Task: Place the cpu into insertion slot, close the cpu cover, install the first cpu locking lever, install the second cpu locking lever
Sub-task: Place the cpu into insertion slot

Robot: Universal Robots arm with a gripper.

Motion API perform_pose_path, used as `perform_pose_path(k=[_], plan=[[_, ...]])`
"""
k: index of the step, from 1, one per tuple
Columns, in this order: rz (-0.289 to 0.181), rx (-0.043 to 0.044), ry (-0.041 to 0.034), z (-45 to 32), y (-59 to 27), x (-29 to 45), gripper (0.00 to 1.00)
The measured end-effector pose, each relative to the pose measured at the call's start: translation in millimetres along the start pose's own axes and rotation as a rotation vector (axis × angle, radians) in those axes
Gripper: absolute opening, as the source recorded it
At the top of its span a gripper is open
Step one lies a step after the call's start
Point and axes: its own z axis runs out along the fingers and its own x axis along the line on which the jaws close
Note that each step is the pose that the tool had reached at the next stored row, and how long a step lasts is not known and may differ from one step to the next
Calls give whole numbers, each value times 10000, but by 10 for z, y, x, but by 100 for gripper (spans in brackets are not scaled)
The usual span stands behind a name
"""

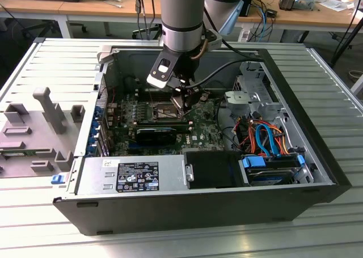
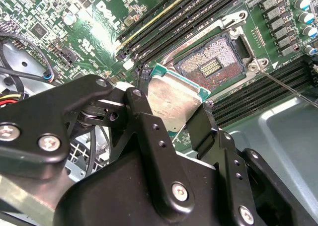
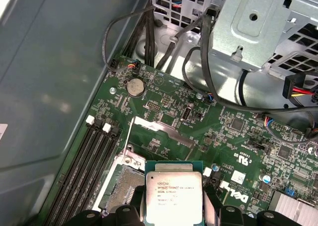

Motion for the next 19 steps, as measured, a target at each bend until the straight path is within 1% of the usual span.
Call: perform_pose_path(k=[19], plan=[[117, -2, -10, 1, 0, 0, 55]])
